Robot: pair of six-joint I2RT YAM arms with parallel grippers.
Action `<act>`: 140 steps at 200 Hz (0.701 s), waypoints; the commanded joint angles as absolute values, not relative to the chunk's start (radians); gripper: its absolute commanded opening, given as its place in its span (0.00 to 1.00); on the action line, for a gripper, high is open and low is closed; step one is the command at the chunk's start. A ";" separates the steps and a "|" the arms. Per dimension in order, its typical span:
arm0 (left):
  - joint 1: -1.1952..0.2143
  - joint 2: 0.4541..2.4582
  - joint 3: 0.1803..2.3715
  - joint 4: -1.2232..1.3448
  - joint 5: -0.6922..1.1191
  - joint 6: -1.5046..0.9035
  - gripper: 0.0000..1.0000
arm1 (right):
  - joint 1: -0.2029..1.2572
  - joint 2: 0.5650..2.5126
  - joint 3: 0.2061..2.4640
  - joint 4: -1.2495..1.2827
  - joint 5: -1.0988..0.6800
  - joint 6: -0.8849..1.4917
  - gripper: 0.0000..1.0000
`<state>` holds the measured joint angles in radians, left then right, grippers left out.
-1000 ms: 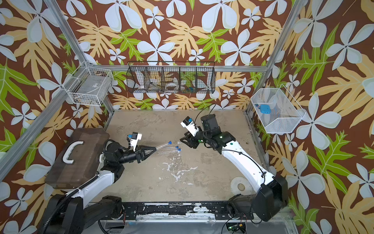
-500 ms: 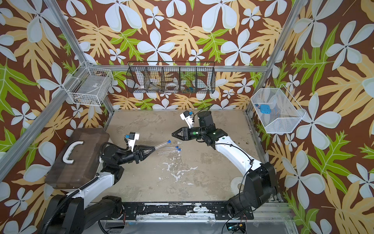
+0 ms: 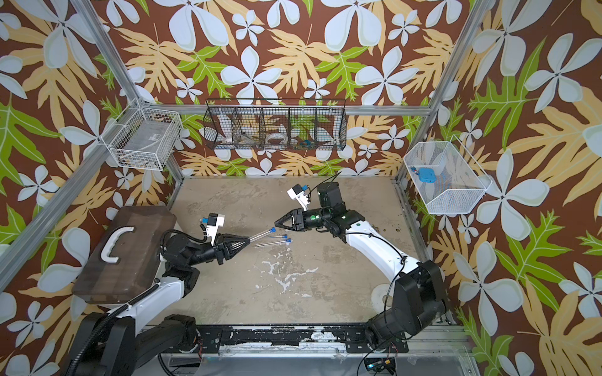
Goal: Insert stoppers into test tubes
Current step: Insert the stopper into the test tube.
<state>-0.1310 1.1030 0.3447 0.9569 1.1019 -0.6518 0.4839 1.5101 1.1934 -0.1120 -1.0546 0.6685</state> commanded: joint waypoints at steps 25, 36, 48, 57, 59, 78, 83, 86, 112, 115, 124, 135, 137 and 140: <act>-0.130 1.101 0.339 1.010 1.128 -0.636 0.00 | 0.499 1.516 1.198 -0.096 -1.087 0.665 0.32; -0.130 1.101 0.339 1.010 1.129 -0.635 0.00 | 0.500 1.517 1.197 -0.096 -1.088 0.664 0.32; -0.130 1.101 0.339 1.009 1.129 -0.633 0.00 | 0.502 1.519 1.197 -0.097 -1.092 0.664 0.30; -0.130 1.101 0.339 1.006 1.128 -0.632 0.00 | 0.506 1.521 1.198 -0.099 -1.096 0.660 0.30; -0.130 1.101 0.339 1.006 1.127 -0.632 0.00 | 0.507 1.522 1.198 -0.100 -1.096 0.659 0.30; -0.130 1.103 0.339 1.004 1.126 -0.632 0.00 | 0.512 1.526 1.208 -0.122 -1.098 0.641 0.29; -0.130 1.103 0.339 1.005 1.126 -0.633 0.00 | 0.514 1.528 1.210 -0.128 -1.098 0.637 0.29; -0.130 1.103 0.340 1.005 1.126 -0.633 0.00 | 0.514 1.528 1.210 -0.130 -1.098 0.635 0.29; -0.130 1.100 0.339 1.005 1.127 -0.633 0.00 | 0.514 1.531 1.210 -0.142 -1.097 0.626 0.28; -0.130 1.100 0.339 1.005 1.127 -0.633 0.00 | 0.514 1.531 1.210 -0.144 -1.096 0.623 0.28; -0.130 1.100 0.340 1.005 1.126 -0.634 0.00 | 0.514 1.530 1.210 -0.145 -1.097 0.622 0.27; -0.130 1.100 0.339 1.005 1.126 -0.634 0.00 | 0.514 1.529 1.210 -0.152 -1.098 0.617 0.27; -0.130 1.100 0.340 1.005 1.126 -0.634 0.00 | 0.514 1.529 1.210 -0.153 -1.097 0.616 0.26; -0.130 1.100 0.340 1.005 1.125 -0.635 0.00 | 0.514 1.529 1.210 -0.154 -1.098 0.614 0.26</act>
<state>-0.1310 1.1030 0.3401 0.9684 1.1156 -0.6312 0.5110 1.5288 1.2045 -0.1432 -1.0763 0.6418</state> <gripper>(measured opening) 0.174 0.268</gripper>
